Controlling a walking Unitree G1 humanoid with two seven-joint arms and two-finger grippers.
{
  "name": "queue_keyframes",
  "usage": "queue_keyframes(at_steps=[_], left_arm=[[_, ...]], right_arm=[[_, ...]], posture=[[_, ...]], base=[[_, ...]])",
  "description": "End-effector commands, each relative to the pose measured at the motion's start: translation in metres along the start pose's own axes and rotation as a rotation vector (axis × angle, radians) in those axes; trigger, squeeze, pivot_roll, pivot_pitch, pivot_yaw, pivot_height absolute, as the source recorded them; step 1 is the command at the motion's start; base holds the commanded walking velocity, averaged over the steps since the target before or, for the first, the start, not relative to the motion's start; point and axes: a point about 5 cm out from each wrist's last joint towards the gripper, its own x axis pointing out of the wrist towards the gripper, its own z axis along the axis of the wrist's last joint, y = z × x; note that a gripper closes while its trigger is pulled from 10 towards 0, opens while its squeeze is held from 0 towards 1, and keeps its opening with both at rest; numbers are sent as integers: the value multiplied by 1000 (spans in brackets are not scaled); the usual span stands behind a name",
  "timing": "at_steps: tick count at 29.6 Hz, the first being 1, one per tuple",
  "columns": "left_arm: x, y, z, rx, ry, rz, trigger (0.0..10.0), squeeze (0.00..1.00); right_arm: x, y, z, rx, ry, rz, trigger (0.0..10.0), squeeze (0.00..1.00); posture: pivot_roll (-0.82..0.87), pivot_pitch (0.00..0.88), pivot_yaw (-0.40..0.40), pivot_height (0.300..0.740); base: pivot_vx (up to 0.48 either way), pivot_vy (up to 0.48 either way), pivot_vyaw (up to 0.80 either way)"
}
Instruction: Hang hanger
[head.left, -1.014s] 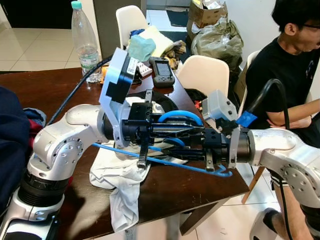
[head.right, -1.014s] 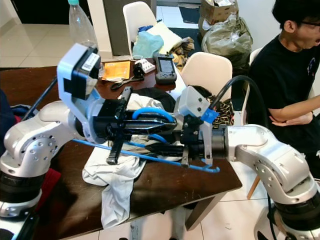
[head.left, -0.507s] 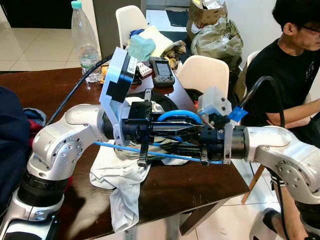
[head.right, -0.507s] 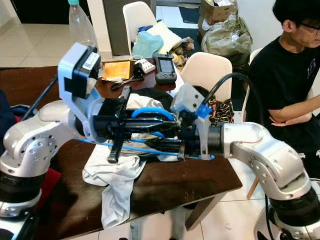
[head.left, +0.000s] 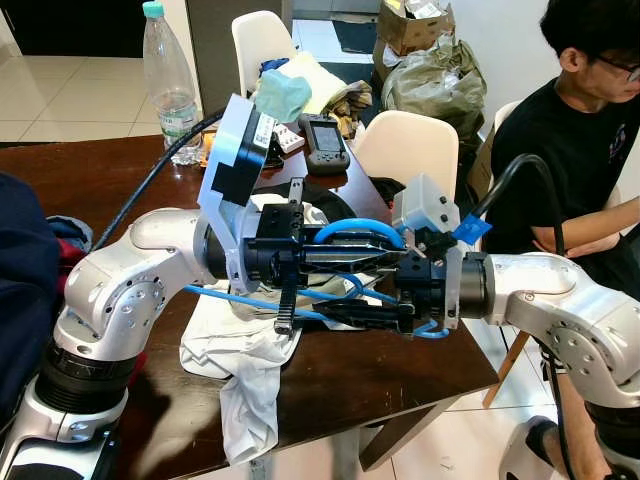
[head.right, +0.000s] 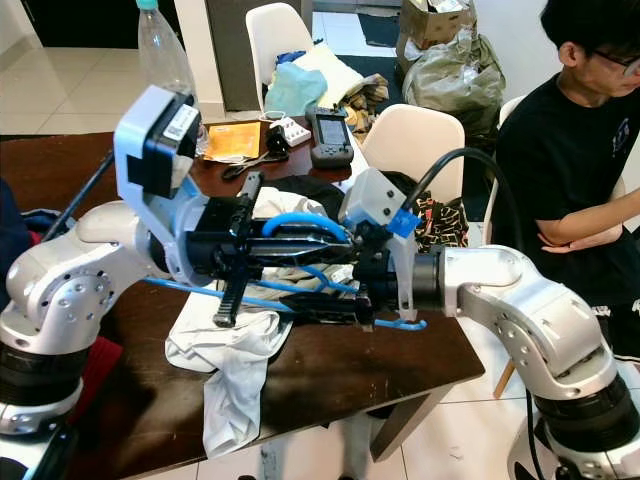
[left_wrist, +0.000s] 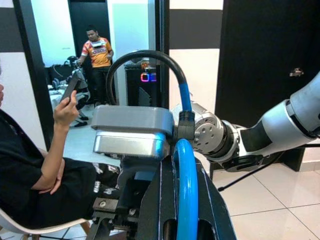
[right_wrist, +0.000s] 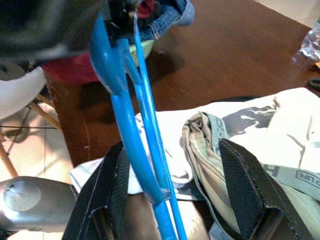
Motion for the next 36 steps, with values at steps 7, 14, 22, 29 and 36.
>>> queue_keyframes(at_steps=[7,14,22,29,36], left_arm=[[9,-8,7,29,-50,-71,10000,0],[10,-8,7,29,-52,-72,10000,0],[10,-8,7,29,-54,-73,10000,0],[10,-7,7,32,-47,-75,10000,0],[6,-7,6,3,-38,-93,10000,706]], right_arm=[[9,6,-9,-22,88,18,10000,0],[10,2,-12,-22,124,-5,5725,0],[10,1,-10,-9,106,-2,0,0],[9,0,-8,-17,106,6,0,0],[9,-1,-9,-20,109,0,0,0]], posture=[[94,119,-30,740],[95,119,-30,740],[94,119,-29,740],[89,133,-34,740],[89,140,-35,740]], base=[[0,0,0],[0,0,0],[0,0,0],[0,0,0],[0,0,0]])
